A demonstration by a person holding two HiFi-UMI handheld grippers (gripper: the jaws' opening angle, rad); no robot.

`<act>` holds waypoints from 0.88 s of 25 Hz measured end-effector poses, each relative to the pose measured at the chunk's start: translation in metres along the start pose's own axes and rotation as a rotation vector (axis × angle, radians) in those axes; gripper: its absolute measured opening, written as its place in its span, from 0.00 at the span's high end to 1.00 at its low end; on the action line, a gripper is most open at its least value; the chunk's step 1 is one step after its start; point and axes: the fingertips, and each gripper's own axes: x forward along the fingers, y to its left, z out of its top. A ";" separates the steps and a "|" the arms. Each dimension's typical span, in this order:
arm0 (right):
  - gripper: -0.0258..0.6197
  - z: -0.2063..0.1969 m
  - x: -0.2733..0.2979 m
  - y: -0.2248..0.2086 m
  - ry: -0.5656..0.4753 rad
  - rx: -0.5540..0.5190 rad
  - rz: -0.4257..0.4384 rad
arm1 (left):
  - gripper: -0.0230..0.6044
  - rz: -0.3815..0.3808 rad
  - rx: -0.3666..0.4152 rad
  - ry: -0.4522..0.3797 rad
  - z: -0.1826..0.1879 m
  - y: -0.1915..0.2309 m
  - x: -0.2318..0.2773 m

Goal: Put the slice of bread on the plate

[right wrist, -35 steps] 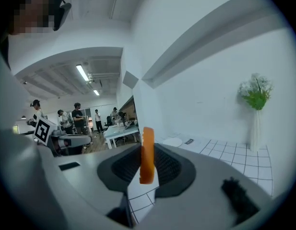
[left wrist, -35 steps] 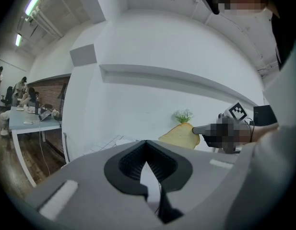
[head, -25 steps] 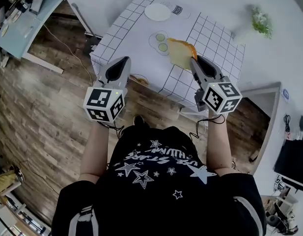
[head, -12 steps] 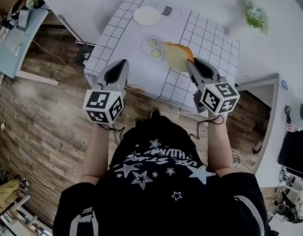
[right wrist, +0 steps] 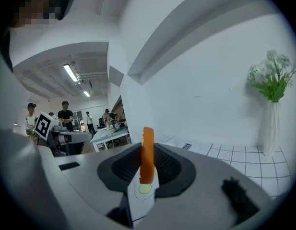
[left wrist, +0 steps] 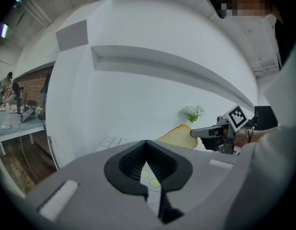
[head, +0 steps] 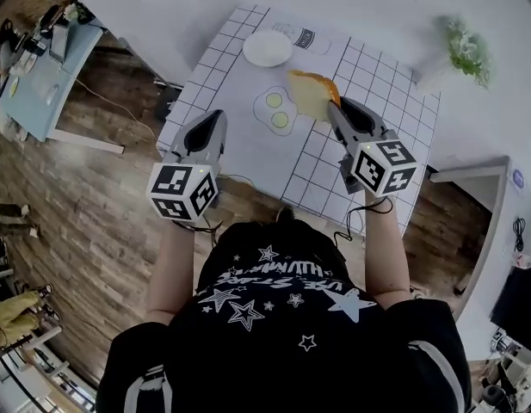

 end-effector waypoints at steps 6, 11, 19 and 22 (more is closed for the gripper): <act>0.83 -0.001 0.023 -0.013 -0.009 0.042 0.024 | 0.95 0.023 -0.005 0.042 -0.009 0.004 0.021; 0.83 -0.006 0.034 -0.027 0.019 0.025 -0.027 | 0.95 -0.028 0.000 0.039 -0.002 0.011 0.049; 0.83 -0.006 0.074 -0.027 0.097 -0.064 -0.141 | 0.95 -0.146 0.029 0.038 0.015 0.049 0.093; 0.83 -0.001 0.101 -0.027 0.129 -0.125 -0.182 | 0.95 -0.163 0.025 0.050 0.019 0.077 0.107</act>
